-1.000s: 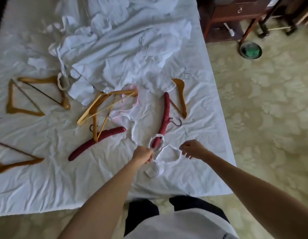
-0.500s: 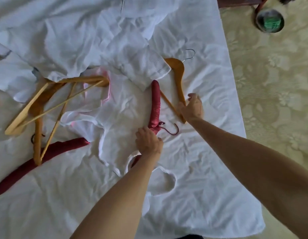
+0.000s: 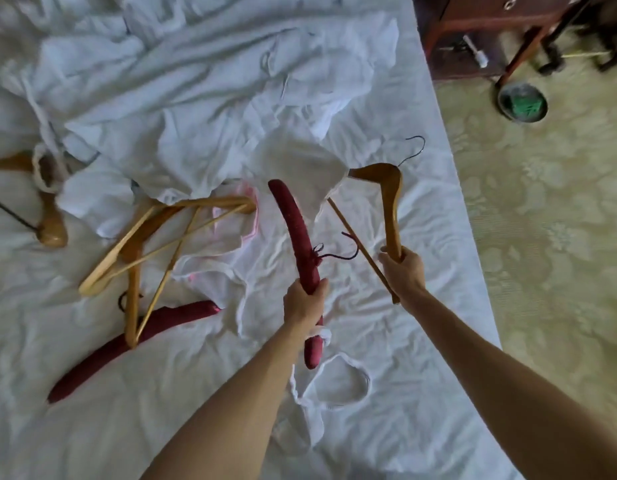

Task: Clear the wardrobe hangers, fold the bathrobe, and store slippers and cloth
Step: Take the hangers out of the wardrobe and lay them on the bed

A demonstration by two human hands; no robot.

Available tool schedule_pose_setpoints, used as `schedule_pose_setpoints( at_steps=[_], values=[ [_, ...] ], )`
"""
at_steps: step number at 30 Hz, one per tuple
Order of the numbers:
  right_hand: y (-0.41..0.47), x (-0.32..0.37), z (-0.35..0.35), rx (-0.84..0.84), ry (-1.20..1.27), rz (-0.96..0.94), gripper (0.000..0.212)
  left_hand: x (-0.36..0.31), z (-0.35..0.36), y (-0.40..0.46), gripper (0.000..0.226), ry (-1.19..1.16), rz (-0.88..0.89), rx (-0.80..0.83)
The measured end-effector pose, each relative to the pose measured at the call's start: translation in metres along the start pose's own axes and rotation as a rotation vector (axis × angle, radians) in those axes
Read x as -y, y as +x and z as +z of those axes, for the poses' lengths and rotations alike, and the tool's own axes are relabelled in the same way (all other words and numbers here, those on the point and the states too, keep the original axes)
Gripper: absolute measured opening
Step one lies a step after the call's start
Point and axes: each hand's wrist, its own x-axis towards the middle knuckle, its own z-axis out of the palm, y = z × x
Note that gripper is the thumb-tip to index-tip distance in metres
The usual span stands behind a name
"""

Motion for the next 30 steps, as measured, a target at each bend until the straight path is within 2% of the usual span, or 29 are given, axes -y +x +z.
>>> schedule_pose_setpoints(
  at_steps=[4,9,12,14,18,21,25,30],
  values=[
    [-0.074,0.023,-0.025,0.089,0.162,0.002,0.031,-0.028,-0.028,-0.035,0.029,-0.061,-0.013,0.057],
    [-0.14,0.011,-0.03,0.101,0.205,-0.007,0.04,-0.041,-0.039,-0.067,0.026,-0.184,-0.042,0.125],
    [-0.158,0.001,-0.025,0.057,0.143,-0.088,0.045,-0.046,-0.036,-0.075,0.03,-0.212,-0.025,0.125],
    [-0.166,-0.002,-0.028,0.049,0.099,-0.165,0.048,-0.051,-0.033,-0.083,0.03,-0.223,0.044,0.098],
    [-0.184,0.003,-0.044,0.07,0.126,-0.278,0.048,-0.063,-0.029,-0.114,0.026,-0.232,0.304,0.0],
    [-0.191,0.014,-0.061,0.087,0.151,-0.298,0.05,-0.078,-0.024,-0.132,0.025,-0.255,0.38,-0.03],
    [-0.188,0.03,-0.082,0.146,0.118,-0.333,0.052,-0.092,-0.018,-0.147,0.025,-0.282,0.368,-0.077],
    [-0.193,0.045,-0.107,0.271,0.131,-0.384,0.053,-0.088,-0.022,-0.168,0.022,-0.423,0.231,-0.169]
  ],
)
